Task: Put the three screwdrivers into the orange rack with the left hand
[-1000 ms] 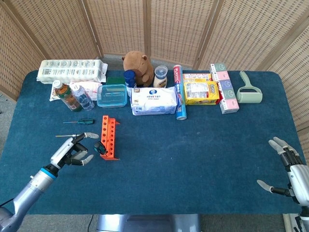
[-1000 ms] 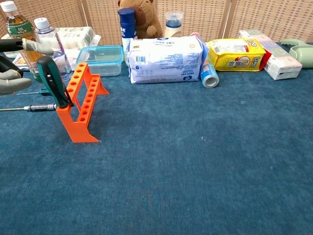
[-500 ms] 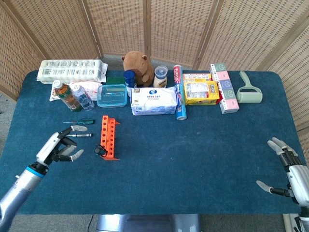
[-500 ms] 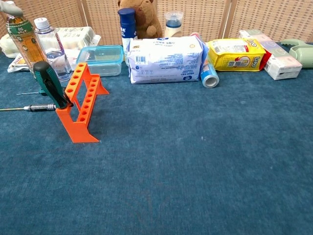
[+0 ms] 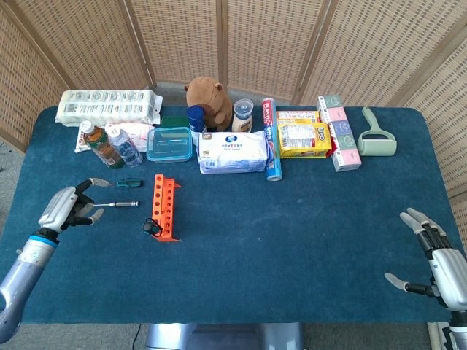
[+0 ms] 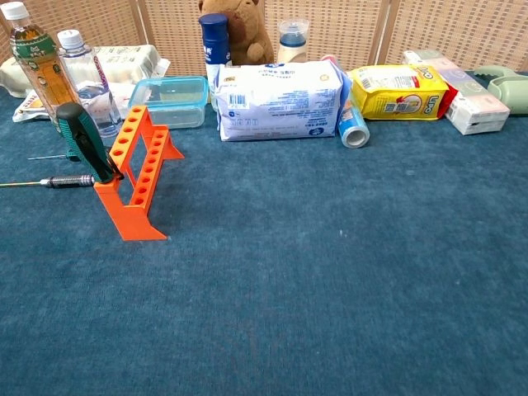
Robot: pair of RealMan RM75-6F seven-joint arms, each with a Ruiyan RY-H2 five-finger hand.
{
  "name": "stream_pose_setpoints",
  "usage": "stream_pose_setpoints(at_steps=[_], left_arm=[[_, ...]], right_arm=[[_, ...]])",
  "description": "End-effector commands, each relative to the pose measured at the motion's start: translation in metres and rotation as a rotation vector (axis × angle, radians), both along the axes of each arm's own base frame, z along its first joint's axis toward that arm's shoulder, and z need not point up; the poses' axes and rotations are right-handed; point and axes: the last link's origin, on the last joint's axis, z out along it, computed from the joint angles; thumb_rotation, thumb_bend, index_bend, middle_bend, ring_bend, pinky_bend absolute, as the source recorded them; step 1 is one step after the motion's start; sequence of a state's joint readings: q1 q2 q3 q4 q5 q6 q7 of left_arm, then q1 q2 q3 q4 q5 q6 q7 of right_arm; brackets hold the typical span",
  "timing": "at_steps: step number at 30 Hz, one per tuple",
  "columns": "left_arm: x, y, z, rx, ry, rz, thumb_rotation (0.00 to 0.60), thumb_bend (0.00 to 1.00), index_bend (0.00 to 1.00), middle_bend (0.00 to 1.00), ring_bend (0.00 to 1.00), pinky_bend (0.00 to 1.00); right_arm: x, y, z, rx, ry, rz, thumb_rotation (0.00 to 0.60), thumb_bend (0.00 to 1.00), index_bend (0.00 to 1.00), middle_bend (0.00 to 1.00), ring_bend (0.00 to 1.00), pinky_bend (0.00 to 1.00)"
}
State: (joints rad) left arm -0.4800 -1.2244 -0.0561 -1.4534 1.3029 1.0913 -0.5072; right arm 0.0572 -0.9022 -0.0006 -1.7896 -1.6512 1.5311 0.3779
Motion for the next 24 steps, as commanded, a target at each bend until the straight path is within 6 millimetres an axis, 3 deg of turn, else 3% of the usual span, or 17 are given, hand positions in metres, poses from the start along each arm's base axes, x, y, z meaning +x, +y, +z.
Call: stream_pose_setpoints(at_steps=[1,9,24], left_arm=[[-0.009,0.016,-0.026,-0.008,0.133,0.063,0.6,0.34,0.35,0.97,1.0,1.0],[-0.011,0.032,-0.055,-0.002,0.224,0.131,0.6,0.33,0.46,0.97,1.0,1.0],[0.001,0.044,-0.084,-0.035,0.283,0.147,0.6,0.36,0.46,0.97,1.0,1.0]], right_arm=[[0.0,-0.001,-0.001,0.002,0.001,-0.003,0.6,0.02,0.07,0.03,0.0,0.0],[-0.002,-0.002,-0.002,0.006,0.0,-0.008,0.6,0.02,0.07,0.03,0.0,0.0],[-0.002,-0.003,0.0,0.01,-0.009,-0.009,0.6,0.02,0.07,0.03,0.0,0.0]])
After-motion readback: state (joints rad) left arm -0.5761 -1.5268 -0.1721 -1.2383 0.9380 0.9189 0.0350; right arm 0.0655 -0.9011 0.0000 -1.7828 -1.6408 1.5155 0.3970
